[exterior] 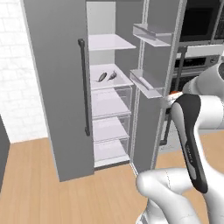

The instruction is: Place one squash and one fish in each tupperware on the nearby counter, to pack two identical lunches.

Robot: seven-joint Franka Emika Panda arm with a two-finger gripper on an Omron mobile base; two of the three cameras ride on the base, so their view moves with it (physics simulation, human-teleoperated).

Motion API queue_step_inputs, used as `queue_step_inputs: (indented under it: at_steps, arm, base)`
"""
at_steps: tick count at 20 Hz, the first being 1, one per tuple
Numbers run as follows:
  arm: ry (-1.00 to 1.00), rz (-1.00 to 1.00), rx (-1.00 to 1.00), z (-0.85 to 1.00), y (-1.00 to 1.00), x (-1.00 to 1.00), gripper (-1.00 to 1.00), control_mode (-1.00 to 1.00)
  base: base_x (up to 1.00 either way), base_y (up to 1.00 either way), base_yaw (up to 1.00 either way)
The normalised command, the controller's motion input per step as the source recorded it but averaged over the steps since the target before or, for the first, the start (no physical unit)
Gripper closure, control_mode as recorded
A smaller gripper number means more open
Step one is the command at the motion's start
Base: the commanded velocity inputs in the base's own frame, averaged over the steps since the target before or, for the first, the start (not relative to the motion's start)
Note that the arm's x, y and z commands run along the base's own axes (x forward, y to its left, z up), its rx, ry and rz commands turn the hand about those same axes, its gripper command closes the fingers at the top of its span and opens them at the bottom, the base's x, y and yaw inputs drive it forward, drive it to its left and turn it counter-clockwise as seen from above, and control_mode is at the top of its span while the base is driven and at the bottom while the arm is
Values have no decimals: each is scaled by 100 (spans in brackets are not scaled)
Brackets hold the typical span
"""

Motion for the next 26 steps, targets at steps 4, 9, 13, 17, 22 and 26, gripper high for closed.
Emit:
queue_step_inputs:
  at_steps: [4, 9, 13, 17, 22, 26]
  arm:
    - [0, 0, 0, 0, 0, 0, 100, 100]
    - [0, 0, 0, 0, 0, 0, 100, 100]
    - [0, 0, 0, 0, 0, 0, 100, 100]
    - [0, 0, 0, 0, 0, 0, 100, 100]
    - [0, 0, 0, 0, 0, 0, 100, 100]
    - [0, 0, 0, 0, 0, 0, 100, 100]
  base:
    - [-3, -41, -45]
    - [11, -72, -41]
    - [44, -92, -43]
    - [52, -92, -43]
    - [85, -74, -38]
    - [100, -24, -29]
